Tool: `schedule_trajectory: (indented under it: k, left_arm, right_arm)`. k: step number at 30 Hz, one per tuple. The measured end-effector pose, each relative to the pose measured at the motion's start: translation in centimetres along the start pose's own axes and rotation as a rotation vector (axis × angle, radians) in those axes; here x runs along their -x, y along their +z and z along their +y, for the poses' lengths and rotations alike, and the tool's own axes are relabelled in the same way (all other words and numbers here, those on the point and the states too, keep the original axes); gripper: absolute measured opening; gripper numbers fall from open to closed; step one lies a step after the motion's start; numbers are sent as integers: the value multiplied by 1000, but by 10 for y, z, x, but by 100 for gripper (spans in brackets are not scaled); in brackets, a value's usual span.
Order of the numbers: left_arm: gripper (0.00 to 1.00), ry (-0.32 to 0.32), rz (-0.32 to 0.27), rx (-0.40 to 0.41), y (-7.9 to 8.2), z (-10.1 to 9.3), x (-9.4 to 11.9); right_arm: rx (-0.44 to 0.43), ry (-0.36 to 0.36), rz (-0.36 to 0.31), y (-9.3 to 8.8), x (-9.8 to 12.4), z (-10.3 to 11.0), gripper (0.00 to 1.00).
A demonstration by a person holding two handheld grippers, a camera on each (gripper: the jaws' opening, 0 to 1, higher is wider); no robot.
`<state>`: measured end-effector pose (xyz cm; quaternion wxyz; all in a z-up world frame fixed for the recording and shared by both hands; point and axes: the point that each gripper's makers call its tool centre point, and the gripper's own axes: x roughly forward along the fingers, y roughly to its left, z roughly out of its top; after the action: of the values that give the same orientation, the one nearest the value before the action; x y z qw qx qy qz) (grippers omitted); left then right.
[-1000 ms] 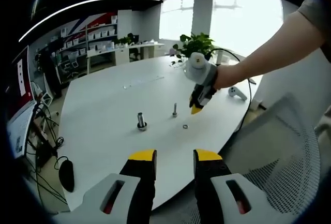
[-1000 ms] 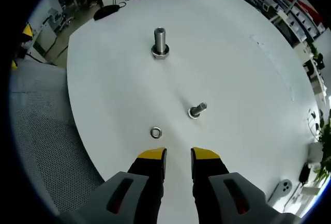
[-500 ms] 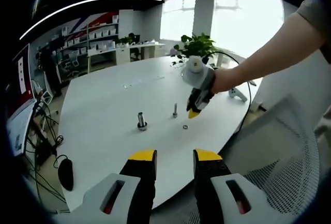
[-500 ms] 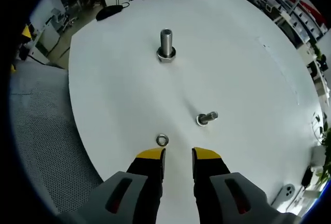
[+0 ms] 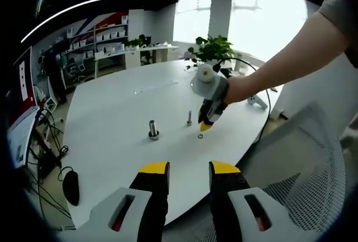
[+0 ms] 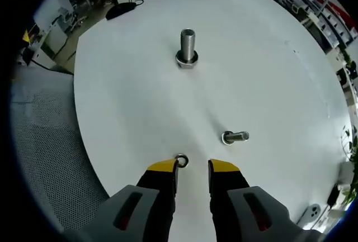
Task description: Place the washer onto the threaded stud by aligning its center hole with the stud, sliding it down to the base, and recovering from edge contact or off-axis alignment until the washer reaches the visible bottom stop.
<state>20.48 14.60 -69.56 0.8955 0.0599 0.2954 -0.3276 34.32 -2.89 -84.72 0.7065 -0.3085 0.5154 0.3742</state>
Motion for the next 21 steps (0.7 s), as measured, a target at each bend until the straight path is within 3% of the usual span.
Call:
schedule_trajectory:
  k: [21]
  left_arm:
    - [26,-4,0,-4,1,-1,0]
  right_arm:
    - [17,44,8,-3,-11,16,28]
